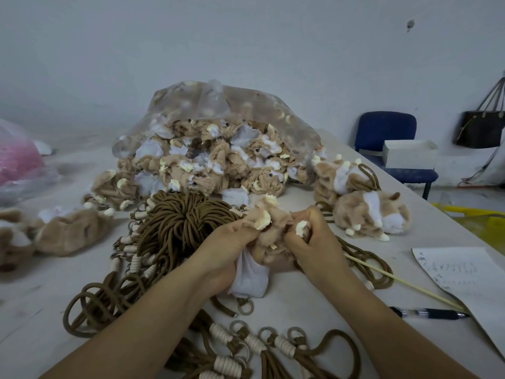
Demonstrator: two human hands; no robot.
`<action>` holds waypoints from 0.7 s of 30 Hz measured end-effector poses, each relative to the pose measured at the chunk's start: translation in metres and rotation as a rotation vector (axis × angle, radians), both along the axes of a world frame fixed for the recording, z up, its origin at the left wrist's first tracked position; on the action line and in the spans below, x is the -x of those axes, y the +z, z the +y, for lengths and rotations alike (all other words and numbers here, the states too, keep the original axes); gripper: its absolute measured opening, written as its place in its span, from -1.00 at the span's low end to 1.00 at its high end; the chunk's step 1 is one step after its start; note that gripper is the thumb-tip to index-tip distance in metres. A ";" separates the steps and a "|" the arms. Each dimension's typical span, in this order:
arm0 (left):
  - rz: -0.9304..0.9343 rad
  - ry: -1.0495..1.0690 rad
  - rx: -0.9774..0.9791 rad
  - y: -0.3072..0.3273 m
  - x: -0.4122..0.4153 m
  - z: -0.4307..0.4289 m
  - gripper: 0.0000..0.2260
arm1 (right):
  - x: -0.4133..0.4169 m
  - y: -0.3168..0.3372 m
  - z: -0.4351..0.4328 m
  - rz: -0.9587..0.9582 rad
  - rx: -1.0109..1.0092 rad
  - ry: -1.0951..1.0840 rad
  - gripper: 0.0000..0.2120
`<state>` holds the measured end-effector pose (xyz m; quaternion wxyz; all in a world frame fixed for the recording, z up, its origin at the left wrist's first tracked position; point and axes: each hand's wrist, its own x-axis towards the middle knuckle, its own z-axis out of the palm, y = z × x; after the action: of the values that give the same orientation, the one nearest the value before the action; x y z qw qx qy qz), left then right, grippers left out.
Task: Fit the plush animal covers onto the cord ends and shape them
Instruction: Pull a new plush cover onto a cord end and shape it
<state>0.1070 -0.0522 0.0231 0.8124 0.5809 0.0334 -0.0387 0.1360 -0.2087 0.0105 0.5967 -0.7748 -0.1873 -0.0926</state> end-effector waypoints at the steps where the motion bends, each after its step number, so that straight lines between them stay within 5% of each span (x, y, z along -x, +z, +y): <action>1: 0.019 -0.007 -0.008 -0.001 -0.001 0.002 -0.82 | 0.001 0.000 0.001 -0.014 0.018 0.008 -0.88; 15: 0.087 -0.293 0.291 0.000 0.003 0.006 -0.79 | -0.004 -0.002 0.001 -0.041 0.152 0.108 -0.91; 21: 0.066 -0.048 0.369 0.003 -0.001 0.000 -0.66 | -0.008 -0.005 -0.006 -0.103 0.105 -0.040 -0.79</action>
<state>0.1077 -0.0527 0.0258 0.9024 0.4212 0.0387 -0.0826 0.1445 -0.2145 0.0053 0.5430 -0.8027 -0.2068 -0.1342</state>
